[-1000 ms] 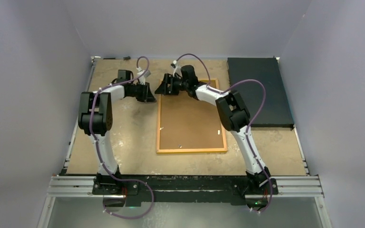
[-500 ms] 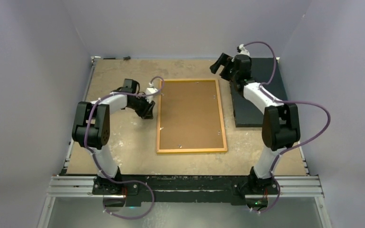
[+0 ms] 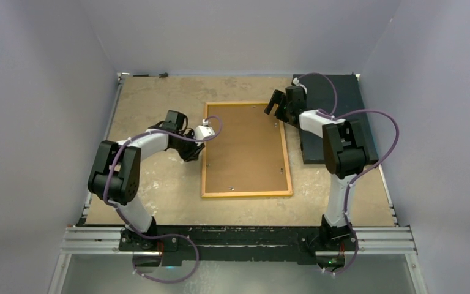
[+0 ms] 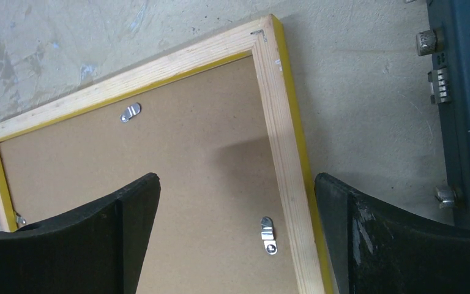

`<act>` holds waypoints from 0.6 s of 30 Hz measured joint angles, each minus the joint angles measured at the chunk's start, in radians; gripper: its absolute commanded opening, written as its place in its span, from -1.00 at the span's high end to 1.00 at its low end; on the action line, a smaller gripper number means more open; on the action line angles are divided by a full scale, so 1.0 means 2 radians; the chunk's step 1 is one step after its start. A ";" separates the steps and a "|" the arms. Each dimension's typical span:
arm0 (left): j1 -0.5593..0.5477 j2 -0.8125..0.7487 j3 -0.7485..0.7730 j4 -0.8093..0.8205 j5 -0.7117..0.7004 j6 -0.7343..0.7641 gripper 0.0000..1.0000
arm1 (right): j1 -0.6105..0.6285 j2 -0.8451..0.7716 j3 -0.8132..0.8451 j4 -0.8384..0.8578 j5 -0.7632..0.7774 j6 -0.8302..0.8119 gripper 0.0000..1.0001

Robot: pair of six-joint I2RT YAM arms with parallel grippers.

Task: Put the photo into the frame
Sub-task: Adjust the photo frame at the center of the board.

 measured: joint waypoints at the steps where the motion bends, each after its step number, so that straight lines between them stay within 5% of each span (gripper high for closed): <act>1: -0.001 -0.003 -0.004 0.001 -0.001 0.004 0.41 | 0.000 0.002 0.000 0.003 0.000 0.000 -0.97; 8: -0.019 -0.016 -0.019 0.004 -0.010 0.013 0.42 | 0.013 0.044 0.042 0.020 -0.010 0.002 -0.97; 18: -0.035 -0.040 -0.035 -0.045 -0.014 0.013 0.39 | 0.098 0.223 0.308 0.016 -0.068 -0.004 -0.97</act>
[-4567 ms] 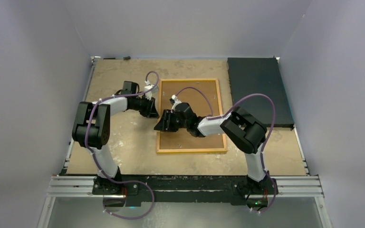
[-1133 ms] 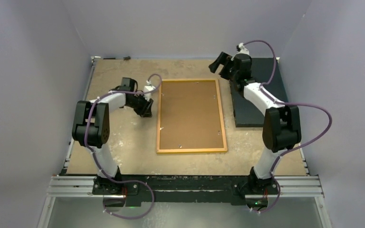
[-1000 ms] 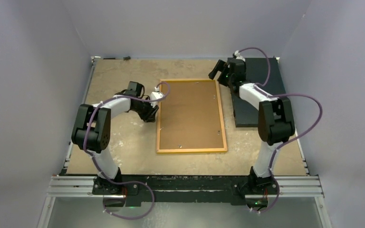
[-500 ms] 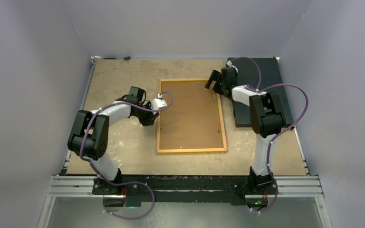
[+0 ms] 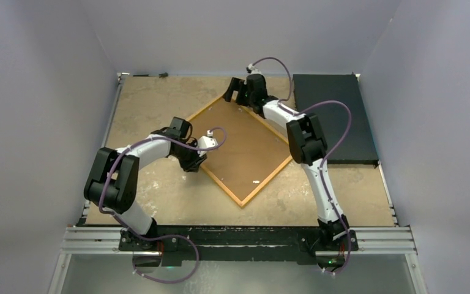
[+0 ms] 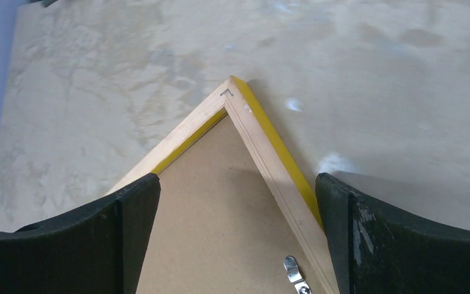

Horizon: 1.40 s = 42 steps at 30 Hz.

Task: Put the photo into the frame
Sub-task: Adjust the photo frame at the center of the board.

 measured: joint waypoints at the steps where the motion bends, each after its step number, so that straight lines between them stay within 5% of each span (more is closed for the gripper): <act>1: -0.002 -0.001 0.000 -0.011 0.003 0.001 0.38 | 0.006 0.014 0.024 -0.003 -0.008 0.000 -0.97; 7: -0.003 0.011 0.029 -0.108 0.033 0.018 0.33 | 0.018 0.011 0.039 -0.026 -0.039 -0.008 -0.98; 12: 0.056 0.038 0.156 -0.196 0.080 0.029 0.32 | 0.017 -0.118 -0.073 -0.043 -0.051 -0.010 -0.97; 20: 0.177 0.133 0.323 -0.052 0.072 -0.093 0.32 | -0.005 -0.421 -0.362 -0.012 -0.042 0.000 -0.97; 26: 0.181 0.251 0.366 0.000 0.073 -0.164 0.30 | -0.020 -0.547 -0.595 -0.053 -0.042 0.026 -0.97; 31: 0.180 0.283 0.369 0.010 0.091 -0.193 0.35 | -0.020 -0.626 -0.694 -0.102 -0.056 0.048 -0.98; 35: 0.181 0.283 0.370 0.019 0.106 -0.200 0.51 | -0.020 -0.648 -0.723 -0.091 -0.066 0.063 -0.97; 42: 0.183 0.272 0.330 0.030 0.120 -0.177 0.74 | -0.027 -0.567 -0.696 -0.051 -0.090 0.057 -0.97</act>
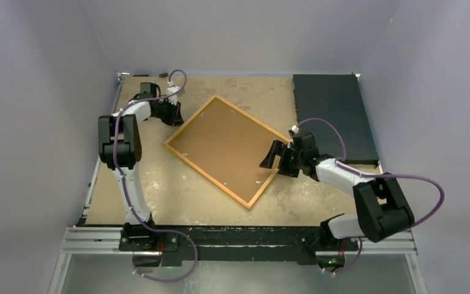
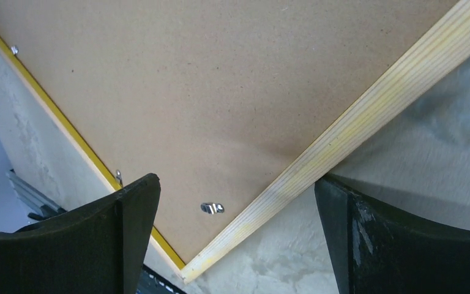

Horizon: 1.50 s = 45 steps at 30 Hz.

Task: Put the photo into the frame
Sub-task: Adjust the photo frame at the center of the board, then install the photo frame at the center of the board.

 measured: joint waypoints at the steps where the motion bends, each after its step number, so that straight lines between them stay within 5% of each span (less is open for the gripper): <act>1: 0.001 -0.005 -0.008 0.002 -0.002 0.006 0.75 | -0.001 0.011 0.010 -0.001 0.000 -0.005 -0.97; 13: 0.042 -0.145 -0.186 -0.063 -0.039 0.142 0.77 | -0.014 0.166 0.186 -0.040 0.060 -0.085 -0.97; 21: 0.032 -0.184 -0.230 -0.176 -0.025 0.188 0.64 | -0.010 0.120 0.218 -0.037 0.121 -0.094 -0.97; 25: 0.048 -0.199 -0.225 -0.208 -0.012 0.184 0.49 | 0.015 0.122 0.266 -0.004 0.102 -0.085 -0.97; 31: 0.090 -0.200 -0.189 -0.221 0.041 0.157 0.33 | 0.084 0.240 0.366 0.051 0.036 -0.067 -0.82; 45: 0.089 -0.119 -0.200 -0.184 0.115 0.093 0.74 | 0.171 0.497 0.598 0.073 -0.081 -0.063 -0.56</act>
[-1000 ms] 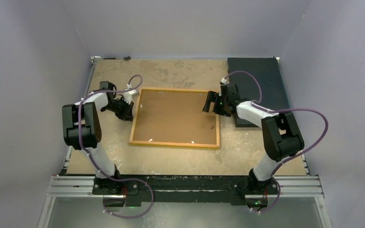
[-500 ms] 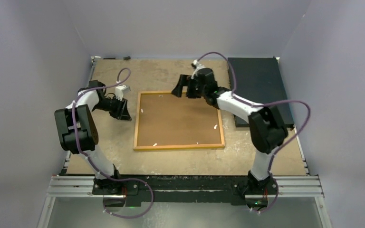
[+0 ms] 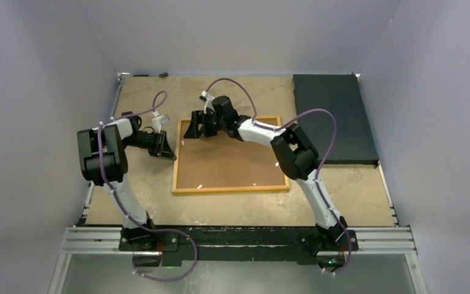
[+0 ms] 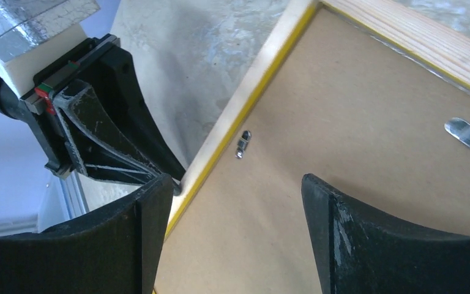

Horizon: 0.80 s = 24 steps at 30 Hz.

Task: Put the photo into the frame
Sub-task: Install the photo frame at the center of the board.

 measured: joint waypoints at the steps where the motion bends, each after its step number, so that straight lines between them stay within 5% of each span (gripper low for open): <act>1: 0.000 0.000 -0.002 0.002 0.002 -0.002 0.75 | 0.002 0.008 0.009 -0.002 -0.005 -0.001 -0.55; 24: 0.004 -0.002 -0.013 0.018 0.015 -0.015 0.87 | 0.027 0.080 0.091 0.002 -0.056 -0.002 -0.51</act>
